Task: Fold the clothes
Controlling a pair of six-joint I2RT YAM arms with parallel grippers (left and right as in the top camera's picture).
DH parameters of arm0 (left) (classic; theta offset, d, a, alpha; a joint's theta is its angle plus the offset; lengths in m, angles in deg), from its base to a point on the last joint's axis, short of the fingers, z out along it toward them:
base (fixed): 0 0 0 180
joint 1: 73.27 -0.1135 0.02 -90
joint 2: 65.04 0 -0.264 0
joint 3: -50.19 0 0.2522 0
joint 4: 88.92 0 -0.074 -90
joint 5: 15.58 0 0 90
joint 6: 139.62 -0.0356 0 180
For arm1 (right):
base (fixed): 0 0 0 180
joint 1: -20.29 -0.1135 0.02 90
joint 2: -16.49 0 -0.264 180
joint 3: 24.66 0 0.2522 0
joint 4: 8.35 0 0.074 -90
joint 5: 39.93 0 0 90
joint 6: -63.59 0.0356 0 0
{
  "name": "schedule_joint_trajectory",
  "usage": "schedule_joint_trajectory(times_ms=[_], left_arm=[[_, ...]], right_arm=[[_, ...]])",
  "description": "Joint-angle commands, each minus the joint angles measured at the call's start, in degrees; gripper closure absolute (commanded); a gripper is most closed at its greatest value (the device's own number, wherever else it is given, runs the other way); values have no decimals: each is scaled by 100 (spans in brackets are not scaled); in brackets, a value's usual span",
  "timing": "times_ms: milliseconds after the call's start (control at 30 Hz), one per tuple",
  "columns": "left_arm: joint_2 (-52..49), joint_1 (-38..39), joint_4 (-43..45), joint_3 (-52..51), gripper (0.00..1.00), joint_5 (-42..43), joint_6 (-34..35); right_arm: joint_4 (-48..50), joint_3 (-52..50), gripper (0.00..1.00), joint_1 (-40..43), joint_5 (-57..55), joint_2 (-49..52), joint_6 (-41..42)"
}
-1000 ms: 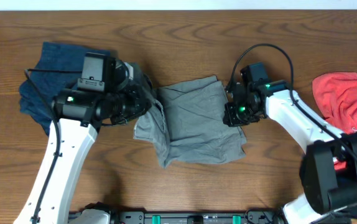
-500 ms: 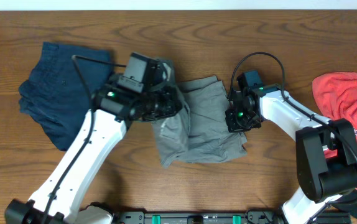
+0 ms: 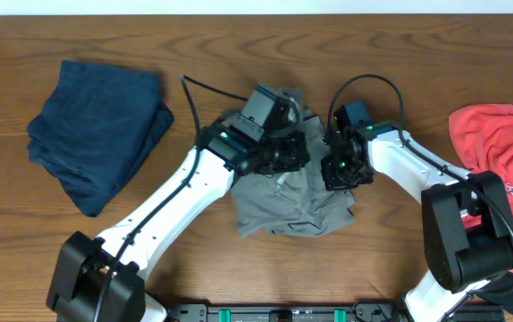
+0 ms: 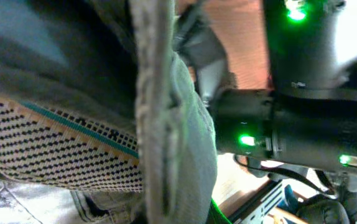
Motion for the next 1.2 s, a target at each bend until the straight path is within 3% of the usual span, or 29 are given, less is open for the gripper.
schedule_joint_trajectory(times_ms=[0,100,200,333,600,767,933,1167], left_arm=[[-92,155,98,127,94,-140,155],[-144,216,116,127,93,-201,192],[-142,219,116,127,60,-201,186],[-142,133,72,127,48,-199,-50],[-105,-890,-74,129,47,-236,-579],[-125,-1604,129,127,46,-1174,-675],[-260,-1725,603,127,46,-1624,-1123],[-1040,-1725,868,127,46,-1786,-1316]], right_arm=[[125,-267,95,-199,-208,522,68],[111,-267,96,-205,-208,522,70],[57,-262,97,-201,-210,522,160],[-240,-114,97,-28,-216,448,238],[-1849,1158,97,876,-852,-267,372],[-2157,1679,94,1110,157,-979,-136],[-2363,1657,89,774,1263,-1311,-570],[-2302,1224,87,-273,1440,-1300,-533]])
